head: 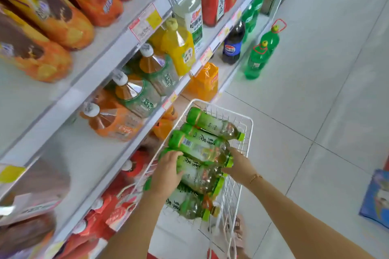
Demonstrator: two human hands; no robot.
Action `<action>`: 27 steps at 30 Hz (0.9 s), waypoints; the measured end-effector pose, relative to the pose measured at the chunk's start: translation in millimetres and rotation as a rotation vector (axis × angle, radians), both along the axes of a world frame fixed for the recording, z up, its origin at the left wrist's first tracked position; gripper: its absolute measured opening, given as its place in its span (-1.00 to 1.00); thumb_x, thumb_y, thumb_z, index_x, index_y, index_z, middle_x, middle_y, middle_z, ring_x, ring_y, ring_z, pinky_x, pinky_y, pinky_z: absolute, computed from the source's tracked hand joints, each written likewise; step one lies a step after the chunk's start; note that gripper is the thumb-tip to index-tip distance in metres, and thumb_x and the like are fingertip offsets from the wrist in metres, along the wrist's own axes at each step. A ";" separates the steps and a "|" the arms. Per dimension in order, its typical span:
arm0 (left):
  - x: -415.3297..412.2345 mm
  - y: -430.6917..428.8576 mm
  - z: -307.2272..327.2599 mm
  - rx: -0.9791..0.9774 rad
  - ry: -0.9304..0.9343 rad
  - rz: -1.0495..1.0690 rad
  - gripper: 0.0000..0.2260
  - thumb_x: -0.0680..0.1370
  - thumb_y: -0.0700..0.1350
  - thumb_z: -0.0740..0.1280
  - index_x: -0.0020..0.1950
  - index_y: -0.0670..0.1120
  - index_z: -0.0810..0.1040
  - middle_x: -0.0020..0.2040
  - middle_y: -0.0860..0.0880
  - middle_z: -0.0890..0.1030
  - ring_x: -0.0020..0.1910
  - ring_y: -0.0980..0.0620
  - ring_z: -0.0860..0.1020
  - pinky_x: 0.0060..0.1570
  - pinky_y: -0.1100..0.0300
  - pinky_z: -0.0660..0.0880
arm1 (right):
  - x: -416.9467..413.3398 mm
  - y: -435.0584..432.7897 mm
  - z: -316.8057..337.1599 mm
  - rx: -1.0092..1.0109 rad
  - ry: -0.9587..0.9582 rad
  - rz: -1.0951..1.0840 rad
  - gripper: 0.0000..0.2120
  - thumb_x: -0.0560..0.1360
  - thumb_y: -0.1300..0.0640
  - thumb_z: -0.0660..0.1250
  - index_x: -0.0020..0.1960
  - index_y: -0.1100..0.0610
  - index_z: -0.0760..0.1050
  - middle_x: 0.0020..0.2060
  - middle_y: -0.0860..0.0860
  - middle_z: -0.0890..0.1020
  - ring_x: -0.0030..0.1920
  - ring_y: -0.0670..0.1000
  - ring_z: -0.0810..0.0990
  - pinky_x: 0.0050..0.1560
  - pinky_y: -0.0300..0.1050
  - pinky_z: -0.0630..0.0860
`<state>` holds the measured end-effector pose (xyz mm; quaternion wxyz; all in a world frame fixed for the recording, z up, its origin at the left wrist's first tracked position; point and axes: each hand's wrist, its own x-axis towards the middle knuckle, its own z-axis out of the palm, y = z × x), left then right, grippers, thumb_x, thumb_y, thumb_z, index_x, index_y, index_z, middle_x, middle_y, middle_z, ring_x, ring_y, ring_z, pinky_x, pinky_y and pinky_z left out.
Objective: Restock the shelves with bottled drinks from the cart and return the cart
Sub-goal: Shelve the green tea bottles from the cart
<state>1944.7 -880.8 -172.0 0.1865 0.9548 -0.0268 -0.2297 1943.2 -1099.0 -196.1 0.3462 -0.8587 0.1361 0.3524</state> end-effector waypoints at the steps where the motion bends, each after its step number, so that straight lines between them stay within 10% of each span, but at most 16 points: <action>1: 2.5 -2.0 -5.6 -0.003 -0.023 0.020 -0.56 0.49 -0.13 0.39 0.35 -0.06 0.38 0.33 -0.02 0.41 0.29 0.02 0.42 0.28 0.19 0.36 | 3.0 0.6 -6.8 0.022 -0.003 0.009 -0.37 0.46 0.15 0.38 0.45 0.09 0.19 0.30 0.08 0.47 0.20 0.06 0.50 0.07 -0.24 0.42; 12: 39.0 -7.5 -16.6 -0.002 -0.164 -0.049 -0.43 0.39 -0.12 0.50 0.36 -0.01 0.40 0.28 -0.03 0.40 0.30 -0.02 0.37 0.23 0.13 0.44 | 26.7 -21.9 20.8 0.150 -0.122 0.067 -0.60 0.53 -0.04 0.26 0.34 0.02 0.42 -0.01 0.05 0.66 -0.23 0.01 0.57 -0.22 -0.29 0.42; 17: 88.3 -21.8 -8.7 -0.052 0.135 -0.154 -0.36 0.37 -0.07 0.51 0.40 0.02 0.35 0.34 0.02 0.45 0.31 0.01 0.42 0.25 0.01 0.41 | 74.7 -33.1 26.4 0.273 0.042 -0.197 -0.78 0.54 0.03 0.29 -0.03 0.17 0.58 -0.60 -0.12 0.46 -0.43 -0.05 0.47 -0.29 -0.16 0.38; 21: 105.1 -31.1 -11.6 -0.036 0.243 -0.183 -0.42 0.32 -0.07 0.54 0.28 0.03 0.39 0.22 0.03 0.55 0.14 0.00 0.53 0.08 0.06 0.49 | 90.7 -42.6 26.7 0.301 0.103 -0.196 -0.66 0.50 0.04 0.35 0.07 0.32 0.56 -0.44 0.05 0.44 -0.55 -0.18 0.45 -0.32 -0.23 0.38; 27: 93.8 -29.9 -3.8 -0.160 0.103 -0.028 -0.48 0.32 -0.04 0.53 0.23 -0.07 0.48 0.07 0.02 0.59 0.01 0.02 0.57 -0.04 0.13 0.54 | 79.5 -29.4 39.3 0.602 -0.097 -0.671 -0.73 0.47 0.14 0.39 0.11 0.27 0.51 -0.20 0.12 0.60 -0.22 0.06 0.58 -0.06 -0.11 0.58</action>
